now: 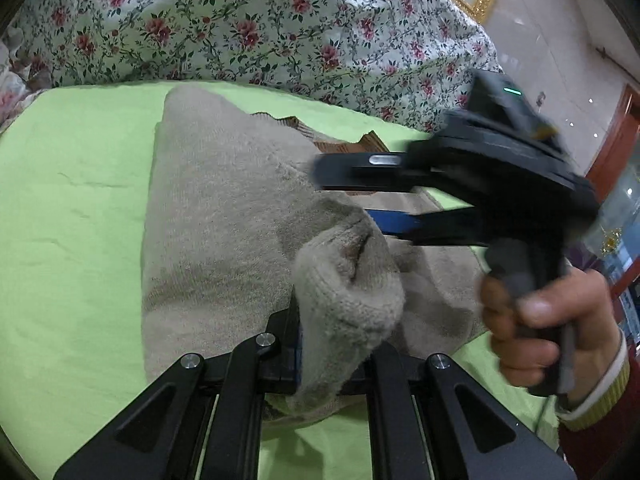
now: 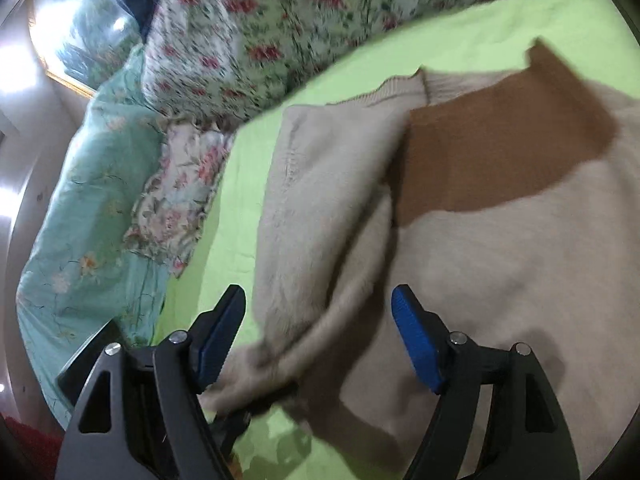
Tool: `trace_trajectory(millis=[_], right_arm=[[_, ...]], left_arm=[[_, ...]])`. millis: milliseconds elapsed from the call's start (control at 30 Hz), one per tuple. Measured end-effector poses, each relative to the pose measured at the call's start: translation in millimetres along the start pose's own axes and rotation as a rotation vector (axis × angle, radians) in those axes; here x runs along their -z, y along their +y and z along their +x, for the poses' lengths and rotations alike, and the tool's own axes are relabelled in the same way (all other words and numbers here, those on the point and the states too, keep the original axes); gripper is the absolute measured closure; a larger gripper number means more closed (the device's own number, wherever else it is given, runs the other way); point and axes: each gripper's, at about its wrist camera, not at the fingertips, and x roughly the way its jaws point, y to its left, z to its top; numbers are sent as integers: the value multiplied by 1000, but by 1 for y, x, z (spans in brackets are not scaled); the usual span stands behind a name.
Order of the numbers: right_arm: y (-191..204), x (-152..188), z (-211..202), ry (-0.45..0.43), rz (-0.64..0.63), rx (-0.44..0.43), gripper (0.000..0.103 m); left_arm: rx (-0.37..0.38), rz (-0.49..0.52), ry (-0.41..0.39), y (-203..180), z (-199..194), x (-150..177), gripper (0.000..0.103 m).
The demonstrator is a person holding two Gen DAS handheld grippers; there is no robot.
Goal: Fold small clothes
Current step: 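Grasp the folded sweater edge with the left tool and lift it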
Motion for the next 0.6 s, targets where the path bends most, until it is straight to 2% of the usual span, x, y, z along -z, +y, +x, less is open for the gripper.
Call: trace_trajectory(millis=[100,167,200,233,300,400,500,600], right_arm=[[2,-16,26,10,5,-1,30],[3,-27,35,-9,11,-41,42],[4,-32,37,-21,11,-39,62],[6,-39,39,-27,1,-28,77],[9,-45,32,-45,-17,-23,83],[19,-47,-2,-109,-74,-15,85],[15,-47,-41,-158,-117,37,85],[-10,-42,-77,-187,-116,123,85]], left_arm=[[7,-1,-12,1,-4,-1,96],[-8,24,-2,0,-8,2,96],[-16,36,-1,-2,-8,1,96],[-24,51,-2,-6,-9,1,96],[-23,70,-11,-13,-12,-3,96],[31,91,-33,-30,-18,-12,96],[81,125,-34,-61,-10,-20,95],[126,155,-16,-92,11,-20,95]])
